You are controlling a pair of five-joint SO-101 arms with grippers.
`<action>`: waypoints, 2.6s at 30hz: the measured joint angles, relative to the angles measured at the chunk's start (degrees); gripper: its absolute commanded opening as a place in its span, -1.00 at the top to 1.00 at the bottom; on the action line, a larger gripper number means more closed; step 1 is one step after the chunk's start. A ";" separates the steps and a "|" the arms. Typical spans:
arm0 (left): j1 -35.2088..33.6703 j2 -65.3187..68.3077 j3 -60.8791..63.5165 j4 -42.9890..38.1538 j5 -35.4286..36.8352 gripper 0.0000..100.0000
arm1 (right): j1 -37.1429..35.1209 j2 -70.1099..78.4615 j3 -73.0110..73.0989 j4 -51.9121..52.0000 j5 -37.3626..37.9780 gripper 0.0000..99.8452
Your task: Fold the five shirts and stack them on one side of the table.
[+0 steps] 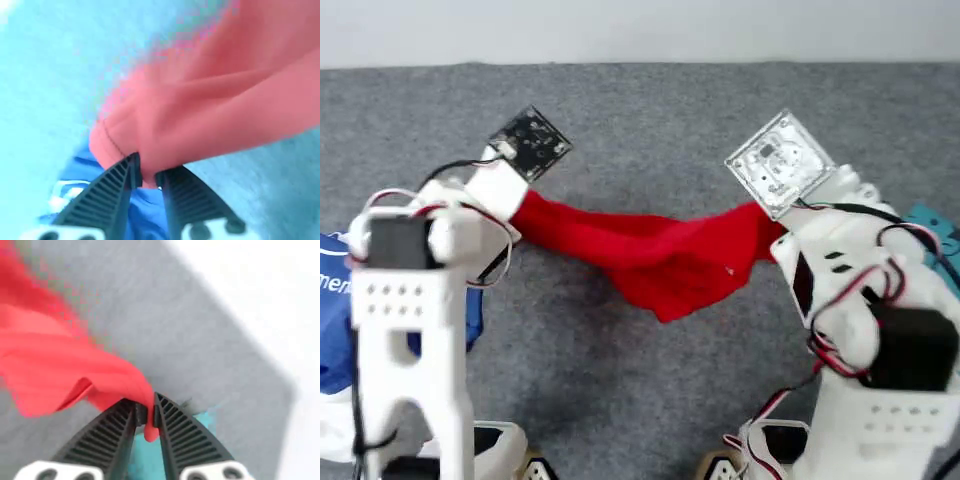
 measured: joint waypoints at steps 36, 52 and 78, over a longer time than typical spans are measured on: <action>5.27 -10.37 42.73 0.79 -11.60 0.97 | -1.85 -0.88 21.19 -18.90 13.10 0.98; 6.07 12.84 40.53 -7.47 -11.60 0.82 | -2.46 -0.79 28.57 -24.26 10.81 0.98; 0.26 13.54 31.21 -7.03 -11.60 0.97 | -2.37 -0.79 28.57 -24.44 10.81 0.98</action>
